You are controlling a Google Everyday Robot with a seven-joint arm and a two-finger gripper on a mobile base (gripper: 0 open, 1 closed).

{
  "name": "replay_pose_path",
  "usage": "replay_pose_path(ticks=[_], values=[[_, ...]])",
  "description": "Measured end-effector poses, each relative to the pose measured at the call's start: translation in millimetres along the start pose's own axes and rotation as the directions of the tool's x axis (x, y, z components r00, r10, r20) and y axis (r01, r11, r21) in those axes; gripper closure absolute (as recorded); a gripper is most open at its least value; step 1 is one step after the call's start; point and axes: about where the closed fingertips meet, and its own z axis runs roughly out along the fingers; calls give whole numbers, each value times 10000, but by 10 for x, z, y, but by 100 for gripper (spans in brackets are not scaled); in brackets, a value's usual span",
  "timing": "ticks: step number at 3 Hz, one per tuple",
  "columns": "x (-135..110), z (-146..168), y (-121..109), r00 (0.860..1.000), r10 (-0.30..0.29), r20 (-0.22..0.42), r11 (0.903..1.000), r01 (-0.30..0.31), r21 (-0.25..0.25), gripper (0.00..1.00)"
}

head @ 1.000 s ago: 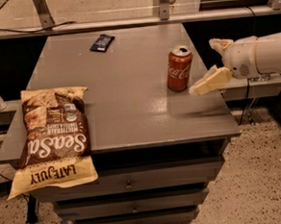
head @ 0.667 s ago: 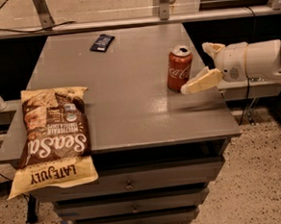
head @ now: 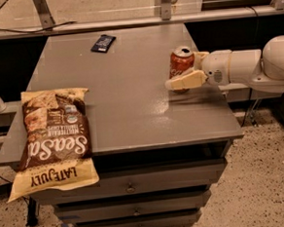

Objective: Move coke can near rxbar blueberry

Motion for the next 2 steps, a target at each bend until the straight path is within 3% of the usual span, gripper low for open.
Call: replay_pose_path(ticks=[2], values=[[-109, 197, 49, 9992, 298, 259, 9988, -287, -402, 62]])
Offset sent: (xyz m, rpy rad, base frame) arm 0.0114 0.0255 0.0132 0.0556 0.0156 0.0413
